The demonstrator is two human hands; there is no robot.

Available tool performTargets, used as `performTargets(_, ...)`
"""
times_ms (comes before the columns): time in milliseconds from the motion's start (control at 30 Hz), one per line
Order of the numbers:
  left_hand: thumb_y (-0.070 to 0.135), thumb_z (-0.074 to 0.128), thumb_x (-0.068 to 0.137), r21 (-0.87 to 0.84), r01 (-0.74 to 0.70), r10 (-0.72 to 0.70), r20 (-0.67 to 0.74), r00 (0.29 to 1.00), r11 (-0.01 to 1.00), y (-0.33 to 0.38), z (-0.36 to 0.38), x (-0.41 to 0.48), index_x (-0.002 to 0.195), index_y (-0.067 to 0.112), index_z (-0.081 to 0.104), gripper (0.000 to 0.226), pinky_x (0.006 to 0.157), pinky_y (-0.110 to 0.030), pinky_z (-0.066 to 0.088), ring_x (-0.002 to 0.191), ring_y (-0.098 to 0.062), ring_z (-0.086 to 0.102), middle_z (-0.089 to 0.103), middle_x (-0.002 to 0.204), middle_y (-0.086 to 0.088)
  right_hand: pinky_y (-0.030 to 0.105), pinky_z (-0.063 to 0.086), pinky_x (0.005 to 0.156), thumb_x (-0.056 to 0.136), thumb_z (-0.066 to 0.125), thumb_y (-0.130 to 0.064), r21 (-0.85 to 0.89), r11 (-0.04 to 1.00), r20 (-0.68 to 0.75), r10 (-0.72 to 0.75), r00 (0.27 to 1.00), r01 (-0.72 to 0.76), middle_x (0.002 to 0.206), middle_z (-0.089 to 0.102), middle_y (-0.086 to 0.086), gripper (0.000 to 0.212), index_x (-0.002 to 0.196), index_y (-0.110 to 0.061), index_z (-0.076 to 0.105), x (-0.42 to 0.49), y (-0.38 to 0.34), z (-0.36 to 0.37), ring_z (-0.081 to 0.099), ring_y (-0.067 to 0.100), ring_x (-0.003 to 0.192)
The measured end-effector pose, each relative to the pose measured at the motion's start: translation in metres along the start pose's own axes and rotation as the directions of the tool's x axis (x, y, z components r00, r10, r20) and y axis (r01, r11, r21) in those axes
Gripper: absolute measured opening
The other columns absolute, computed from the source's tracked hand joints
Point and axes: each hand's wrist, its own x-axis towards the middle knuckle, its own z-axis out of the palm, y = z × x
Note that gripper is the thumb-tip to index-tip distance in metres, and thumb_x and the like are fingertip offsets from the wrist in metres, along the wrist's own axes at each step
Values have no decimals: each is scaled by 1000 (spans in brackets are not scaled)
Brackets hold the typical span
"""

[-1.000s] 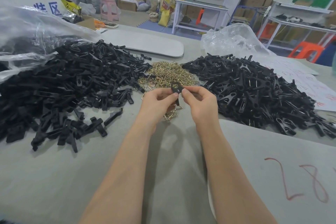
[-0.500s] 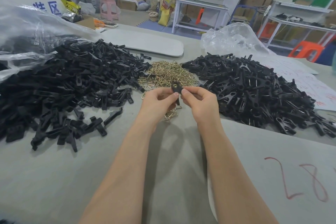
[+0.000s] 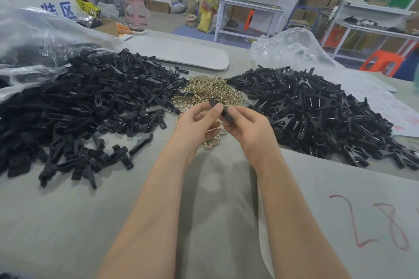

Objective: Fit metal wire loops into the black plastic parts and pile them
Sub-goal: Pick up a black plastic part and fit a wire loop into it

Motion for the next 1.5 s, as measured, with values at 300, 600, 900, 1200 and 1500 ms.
performTargets(300, 5, 62, 87, -643, -79, -122, -262, 957, 761, 13, -20, 5, 92, 0, 63, 7, 76, -20, 57, 83, -12, 67, 68, 91, -10, 16, 45, 77, 87, 66, -31, -729, 684, -74, -93, 993, 10, 103, 65, 2, 37, 119, -13, 60, 4, 20, 6, 60, 10, 86)
performTargets(600, 19, 66, 88, -767, -54, -284, -300, 911, 639, 14, -24, 3, 88, 5, 61, 15, 60, -16, 54, 72, -8, 59, 63, 78, -5, 27, 35, 74, 93, 54, -21, -916, 393, 10, -166, 986, 76, 100, 67, 5, 19, 105, -15, 68, 3, 38, 19, 58, 24, 97)
performTargets(900, 0, 60, 87, -777, 109, -290, -98, 952, 620, 14, -17, 2, 87, -3, 62, 4, 72, -24, 57, 82, -18, 64, 61, 85, -15, 24, 51, 76, 97, 50, -19, -629, 776, -36, -97, 995, 52, 89, 71, 1, 19, 116, -19, 51, 11, 34, 2, 69, 12, 79)
performTargets(1200, 12, 62, 89, -560, 179, -314, -154, 937, 809, 11, -14, 3, 87, 7, 63, 5, 65, -17, 46, 72, -7, 50, 62, 83, -3, 29, 39, 69, 96, 50, -16, -771, 611, 60, -214, 975, 182, 67, 57, -4, 20, 87, -14, 68, 11, 27, -8, 50, 15, 68)
performTargets(1500, 11, 59, 90, -376, 238, -317, -162, 935, 895, 7, -9, 3, 84, 10, 59, 7, 64, -18, 49, 69, -10, 54, 59, 79, -3, 28, 58, 61, 93, 52, -3, -634, 770, -102, -172, 980, 69, 76, 57, -4, 8, 98, -6, 59, 7, 22, -5, 62, 9, 55)
